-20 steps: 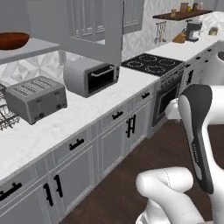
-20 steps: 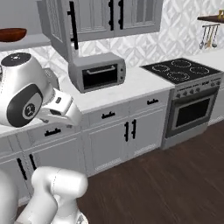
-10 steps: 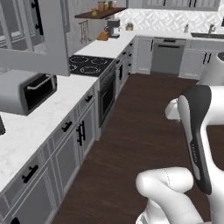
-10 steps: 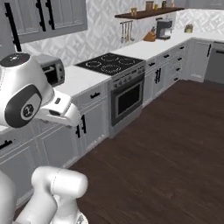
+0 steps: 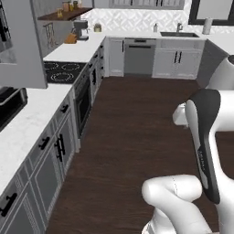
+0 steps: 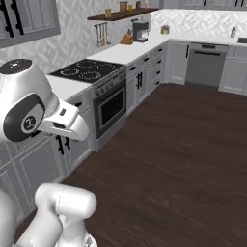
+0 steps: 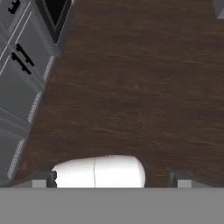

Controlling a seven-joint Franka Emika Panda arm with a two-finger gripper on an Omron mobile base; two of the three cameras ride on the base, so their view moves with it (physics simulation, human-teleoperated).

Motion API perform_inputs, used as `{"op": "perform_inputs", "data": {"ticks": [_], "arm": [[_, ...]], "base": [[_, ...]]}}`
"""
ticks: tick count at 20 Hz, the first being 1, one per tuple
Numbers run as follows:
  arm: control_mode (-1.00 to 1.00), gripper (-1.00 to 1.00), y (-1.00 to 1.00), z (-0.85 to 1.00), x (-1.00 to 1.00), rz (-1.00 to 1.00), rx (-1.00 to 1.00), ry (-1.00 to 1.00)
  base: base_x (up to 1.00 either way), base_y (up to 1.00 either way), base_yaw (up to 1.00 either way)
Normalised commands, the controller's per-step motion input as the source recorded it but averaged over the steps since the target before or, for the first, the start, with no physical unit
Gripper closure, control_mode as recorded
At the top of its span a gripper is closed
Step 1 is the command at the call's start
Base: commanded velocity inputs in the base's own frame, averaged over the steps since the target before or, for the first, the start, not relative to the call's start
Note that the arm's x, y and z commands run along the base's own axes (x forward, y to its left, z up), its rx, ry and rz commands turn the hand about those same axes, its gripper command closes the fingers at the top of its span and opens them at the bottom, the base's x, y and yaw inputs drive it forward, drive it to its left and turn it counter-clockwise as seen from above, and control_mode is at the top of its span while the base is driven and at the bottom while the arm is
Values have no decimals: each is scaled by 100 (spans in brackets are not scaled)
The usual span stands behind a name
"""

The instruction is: Gather all objects into one cabinet and sort the glasses and bowls to opposite sides.

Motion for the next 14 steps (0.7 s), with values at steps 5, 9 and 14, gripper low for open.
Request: {"op": "perform_inputs", "data": {"ticks": [5, 9, 14], "arm": [[100, -100, 0, 0, 0, 0, 0, 0], [100, -100, 0, 0, 0, 0, 0, 0], [100, -100, 0, 0, 0, 0, 0, 0]], "base": [[14, 0, -33], [11, 0, -35], [21, 0, -28]]}}
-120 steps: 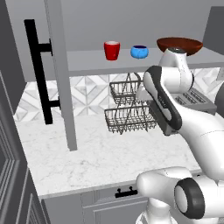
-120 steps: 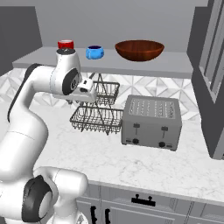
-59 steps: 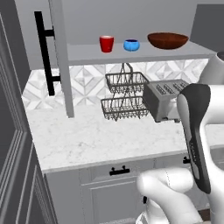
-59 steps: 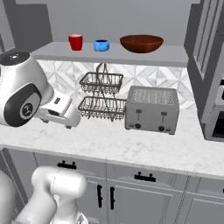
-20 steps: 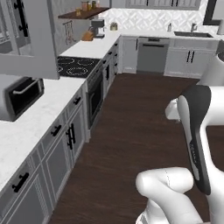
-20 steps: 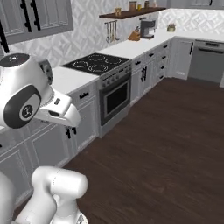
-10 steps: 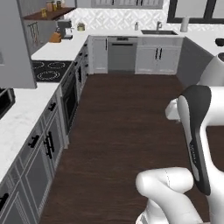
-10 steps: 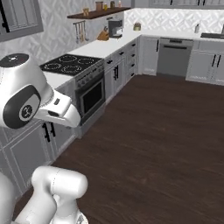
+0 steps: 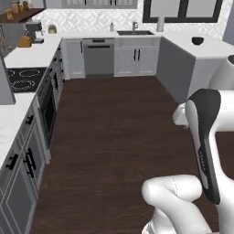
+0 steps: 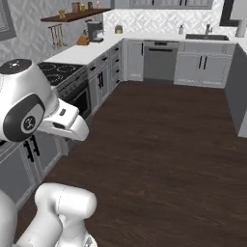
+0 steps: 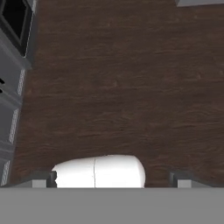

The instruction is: Gather all objects into one cabinet and sort the glasses and bowls to opposite sides.

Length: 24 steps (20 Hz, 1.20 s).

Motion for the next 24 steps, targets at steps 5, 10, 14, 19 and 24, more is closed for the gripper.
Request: {"op": "perform_inputs", "data": {"ticks": [5, 10, 14, 19, 24], "arm": [[100, -100, 0, 0, 0, 0, 0, 0], [100, -100, 0, 0, 0, 0, 0, 0], [100, -100, 0, 0, 0, 0, 0, 0], [100, -100, 0, 0, 0, 0, 0, 0], [100, -100, 0, 0, 0, 0, 0, 0]], "base": [[30, 0, -24], [7, 0, -57], [6, 0, -66], [11, 0, -69], [23, 13, -67]]}}
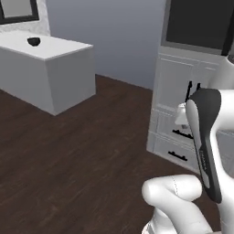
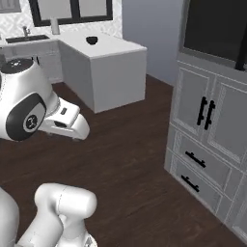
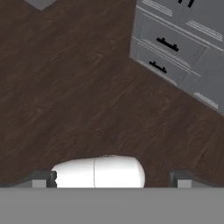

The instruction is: Gather all objects into one cabinet and sort the glasses and bowls to opposite sides.

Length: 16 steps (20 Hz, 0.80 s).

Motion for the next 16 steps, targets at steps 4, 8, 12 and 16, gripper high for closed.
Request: {"op": "perform_inputs", "data": {"ticks": [4, 8, 12, 16], "arm": [[100, -100, 0, 0, 0, 0, 0, 0], [100, -100, 0, 0, 0, 0, 0, 0], [100, -100, 0, 0, 0, 0, 0, 0], [100, -100, 0, 0, 0, 0, 0, 0]], "base": [[27, 35, -62], [28, 38, -61], [32, 39, -61], [33, 37, -59]]}}
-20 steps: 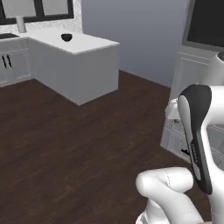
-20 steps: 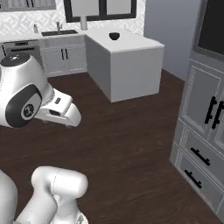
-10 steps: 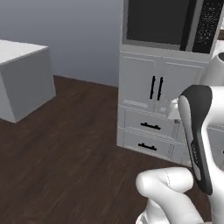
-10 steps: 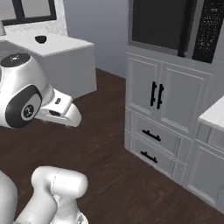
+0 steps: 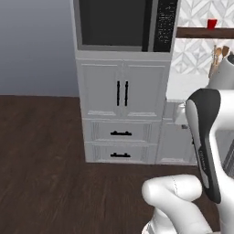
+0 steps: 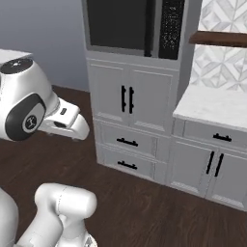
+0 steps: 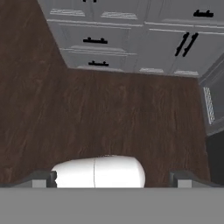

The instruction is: Gather all objects into one cabinet and sort the glasses and bowls to opposite sides.

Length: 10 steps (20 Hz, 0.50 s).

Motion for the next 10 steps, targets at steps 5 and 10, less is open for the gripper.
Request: {"op": "perform_inputs", "data": {"ticks": [5, 10], "arm": [[100, -100, 0, 0, 0, 0, 0, 0], [100, -100, 0, 0, 0, 0, 0, 0]], "base": [[39, 15, -44], [44, -24, -6]]}}
